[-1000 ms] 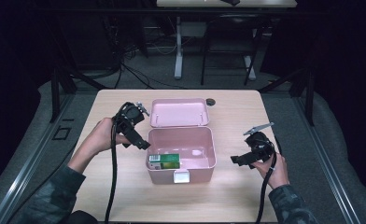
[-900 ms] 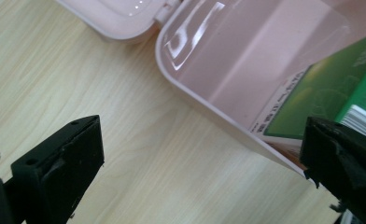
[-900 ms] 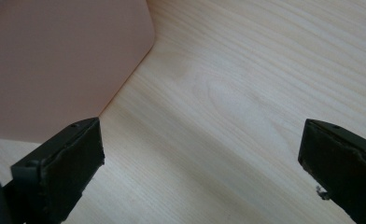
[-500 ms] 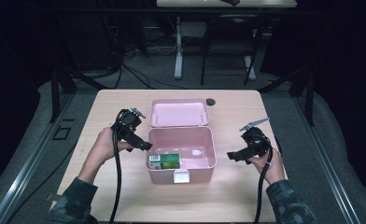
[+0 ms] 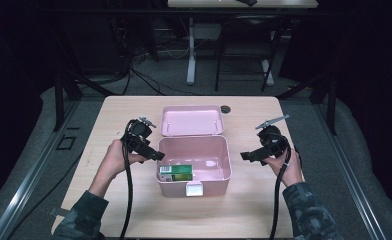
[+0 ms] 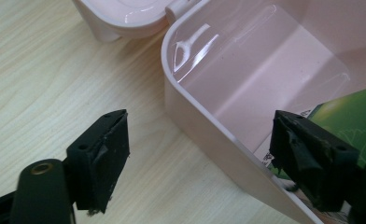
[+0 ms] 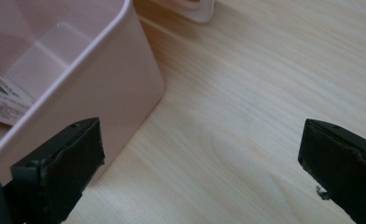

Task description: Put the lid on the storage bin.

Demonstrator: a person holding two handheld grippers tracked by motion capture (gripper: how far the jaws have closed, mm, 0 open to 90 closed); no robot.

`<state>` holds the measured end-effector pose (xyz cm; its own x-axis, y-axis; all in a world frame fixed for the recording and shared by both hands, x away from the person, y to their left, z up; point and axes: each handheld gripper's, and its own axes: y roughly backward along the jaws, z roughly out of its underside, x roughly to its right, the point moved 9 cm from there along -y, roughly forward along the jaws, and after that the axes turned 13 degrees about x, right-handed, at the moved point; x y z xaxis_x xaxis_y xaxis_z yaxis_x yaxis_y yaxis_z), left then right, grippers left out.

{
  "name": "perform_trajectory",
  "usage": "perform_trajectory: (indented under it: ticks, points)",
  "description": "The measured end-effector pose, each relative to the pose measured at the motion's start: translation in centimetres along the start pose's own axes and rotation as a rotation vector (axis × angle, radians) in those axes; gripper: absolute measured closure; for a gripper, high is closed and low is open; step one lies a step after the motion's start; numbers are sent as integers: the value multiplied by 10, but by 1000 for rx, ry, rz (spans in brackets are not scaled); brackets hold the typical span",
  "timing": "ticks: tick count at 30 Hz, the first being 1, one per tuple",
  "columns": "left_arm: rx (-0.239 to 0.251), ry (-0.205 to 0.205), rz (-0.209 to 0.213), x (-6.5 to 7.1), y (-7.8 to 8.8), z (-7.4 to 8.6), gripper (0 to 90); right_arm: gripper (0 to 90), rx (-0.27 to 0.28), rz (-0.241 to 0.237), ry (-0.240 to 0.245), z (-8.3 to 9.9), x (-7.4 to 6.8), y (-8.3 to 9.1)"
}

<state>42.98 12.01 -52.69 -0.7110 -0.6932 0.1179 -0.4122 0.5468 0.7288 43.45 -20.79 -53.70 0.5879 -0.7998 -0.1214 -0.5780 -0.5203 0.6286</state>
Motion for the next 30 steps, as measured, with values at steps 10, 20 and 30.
perform_trajectory:
  ticks: [10,20,30]
  points:
    - [12,20,19,1,-7,4,402,6,47,-32,-23,-37,-1,-16]
    - [11,13,32,6,-12,5,507,135,84,-57,-36,-70,-2,-37]
    - [13,12,32,7,-12,5,512,360,78,-54,-50,-88,0,-70]
